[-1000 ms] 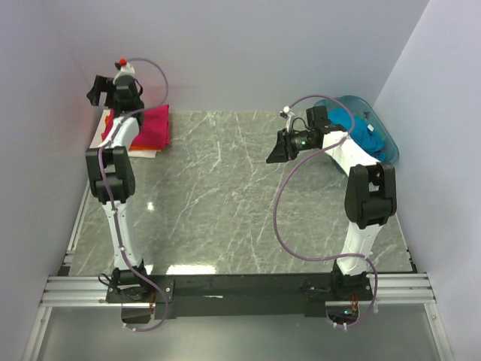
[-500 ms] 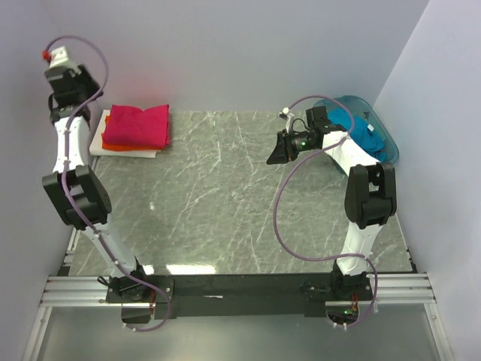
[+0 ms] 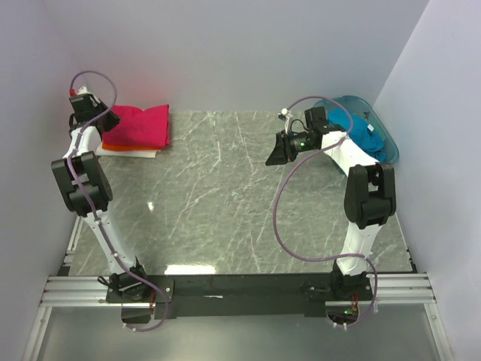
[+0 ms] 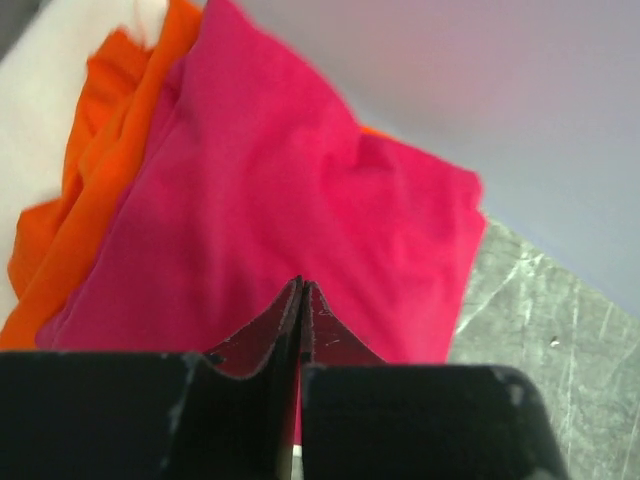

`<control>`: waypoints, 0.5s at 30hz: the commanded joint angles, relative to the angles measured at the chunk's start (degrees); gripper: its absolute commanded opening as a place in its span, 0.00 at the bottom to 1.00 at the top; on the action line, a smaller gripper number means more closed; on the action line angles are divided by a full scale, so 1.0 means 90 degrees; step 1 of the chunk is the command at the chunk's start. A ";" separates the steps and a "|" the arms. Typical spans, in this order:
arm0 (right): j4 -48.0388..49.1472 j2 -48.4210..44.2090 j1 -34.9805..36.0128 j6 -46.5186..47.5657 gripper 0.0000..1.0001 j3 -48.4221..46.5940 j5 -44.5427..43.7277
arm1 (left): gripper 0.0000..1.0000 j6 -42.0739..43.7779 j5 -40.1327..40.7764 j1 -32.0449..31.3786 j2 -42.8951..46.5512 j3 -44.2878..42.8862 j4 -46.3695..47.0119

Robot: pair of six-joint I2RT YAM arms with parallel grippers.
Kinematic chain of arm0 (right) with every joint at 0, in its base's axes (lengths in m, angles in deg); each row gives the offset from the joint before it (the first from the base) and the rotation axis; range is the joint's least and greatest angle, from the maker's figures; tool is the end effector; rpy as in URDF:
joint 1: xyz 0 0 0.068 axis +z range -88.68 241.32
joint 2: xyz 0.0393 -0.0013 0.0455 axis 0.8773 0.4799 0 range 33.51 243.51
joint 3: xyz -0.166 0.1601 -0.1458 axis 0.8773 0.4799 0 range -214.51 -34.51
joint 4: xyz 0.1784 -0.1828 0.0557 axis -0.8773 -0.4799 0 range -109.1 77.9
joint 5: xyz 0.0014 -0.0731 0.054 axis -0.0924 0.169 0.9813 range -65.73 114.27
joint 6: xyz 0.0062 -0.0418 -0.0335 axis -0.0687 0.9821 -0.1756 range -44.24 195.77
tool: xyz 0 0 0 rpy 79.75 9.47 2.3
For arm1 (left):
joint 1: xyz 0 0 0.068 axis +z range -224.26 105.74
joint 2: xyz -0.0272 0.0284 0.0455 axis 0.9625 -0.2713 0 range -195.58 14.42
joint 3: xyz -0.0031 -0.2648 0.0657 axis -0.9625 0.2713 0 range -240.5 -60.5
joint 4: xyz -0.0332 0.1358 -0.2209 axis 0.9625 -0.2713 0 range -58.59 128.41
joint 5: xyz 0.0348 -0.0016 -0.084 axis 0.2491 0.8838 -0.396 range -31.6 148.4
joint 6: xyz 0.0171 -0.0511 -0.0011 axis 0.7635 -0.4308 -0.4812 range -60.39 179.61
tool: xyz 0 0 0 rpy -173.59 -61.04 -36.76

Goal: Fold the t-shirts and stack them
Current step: Neatly place the folded tshirt to the corner

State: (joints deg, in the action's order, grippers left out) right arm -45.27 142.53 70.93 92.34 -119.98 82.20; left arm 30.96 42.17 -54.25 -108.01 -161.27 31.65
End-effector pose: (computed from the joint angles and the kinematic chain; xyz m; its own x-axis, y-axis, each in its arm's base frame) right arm 0.3948 0.0974 0.2426 -0.6339 -0.2610 -0.7280 -0.7595 0.3876 0.5224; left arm 0.4794 0.1638 0.2503 -0.3457 -0.6157 -0.7081 -0.3001 0.7875 -0.5383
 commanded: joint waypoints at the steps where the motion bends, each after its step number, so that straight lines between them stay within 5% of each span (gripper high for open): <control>1: -0.0055 0.0007 0.0085 0.0101 0.39 -0.0230 0.0067 | 0.07 -0.0157 0.0113 0.0033 -0.0107 0.0074 0.0283; 15: -0.0172 0.0065 0.0153 0.0160 0.40 -0.0269 0.0018 | 0.02 -0.0050 0.1530 0.0228 0.0049 0.0982 0.0478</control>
State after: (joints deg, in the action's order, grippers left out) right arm -46.32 142.66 71.76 92.87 -120.03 82.16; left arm 30.39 52.24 -53.40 -110.02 -153.53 33.53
